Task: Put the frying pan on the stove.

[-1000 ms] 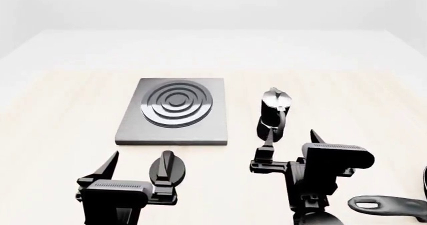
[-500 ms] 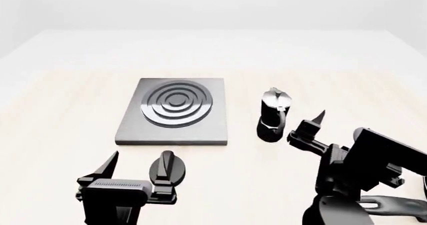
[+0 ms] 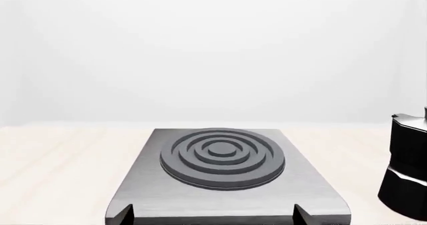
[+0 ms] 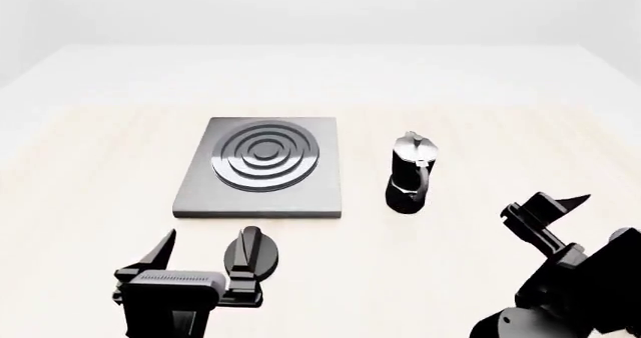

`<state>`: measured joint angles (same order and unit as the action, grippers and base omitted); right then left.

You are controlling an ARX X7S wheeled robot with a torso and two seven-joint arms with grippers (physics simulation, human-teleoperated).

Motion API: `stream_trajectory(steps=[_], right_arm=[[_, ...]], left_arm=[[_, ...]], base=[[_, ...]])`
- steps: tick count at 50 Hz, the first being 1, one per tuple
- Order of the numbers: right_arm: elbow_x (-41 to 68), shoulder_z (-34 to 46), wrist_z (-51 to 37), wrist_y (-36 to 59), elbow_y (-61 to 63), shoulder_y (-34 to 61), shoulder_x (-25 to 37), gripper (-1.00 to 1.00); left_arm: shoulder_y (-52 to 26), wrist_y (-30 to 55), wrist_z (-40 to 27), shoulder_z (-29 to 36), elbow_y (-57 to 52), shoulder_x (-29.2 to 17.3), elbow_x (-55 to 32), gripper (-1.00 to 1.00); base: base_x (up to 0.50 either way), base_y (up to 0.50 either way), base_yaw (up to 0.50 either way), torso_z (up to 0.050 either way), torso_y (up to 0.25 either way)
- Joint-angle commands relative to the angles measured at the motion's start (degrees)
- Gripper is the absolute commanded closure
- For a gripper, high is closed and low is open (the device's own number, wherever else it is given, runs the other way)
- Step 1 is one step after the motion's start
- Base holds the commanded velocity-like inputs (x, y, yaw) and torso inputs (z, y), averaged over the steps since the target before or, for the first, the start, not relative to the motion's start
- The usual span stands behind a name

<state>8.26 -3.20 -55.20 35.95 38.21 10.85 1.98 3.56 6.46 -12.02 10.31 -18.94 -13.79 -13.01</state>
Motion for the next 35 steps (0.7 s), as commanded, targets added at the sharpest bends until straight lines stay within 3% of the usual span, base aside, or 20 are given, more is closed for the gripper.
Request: stream_trajectory(steps=[1,24,35], right_arm=[[-3.0,1.0,-8.3,-2.7,0.1,-2.4,0.2,-1.00],[-7.4,5.1,-17.0,-6.0,-10.4,-0.7,1.5,-1.00],[-5.1,2.5,-19.6,-8.2,-15.2,1.0,1.0,-1.00]], left_arm=[[0.2,-0.7,-0.2,0.5,0.4,-0.4,-0.3,-1.00],[0.9,-1.5,-0.6,0.5,0.4,-1.4,-0.7,-1.00],[0.9,-1.4,-0.9,0.8,0.4,-1.7,-0.6,-1.00]], base=[[0.00,0.00,0.00,0.000,0.000],[0.00,0.00,0.00,0.000,0.000],[0.00,0.00,0.00,0.000,0.000]])
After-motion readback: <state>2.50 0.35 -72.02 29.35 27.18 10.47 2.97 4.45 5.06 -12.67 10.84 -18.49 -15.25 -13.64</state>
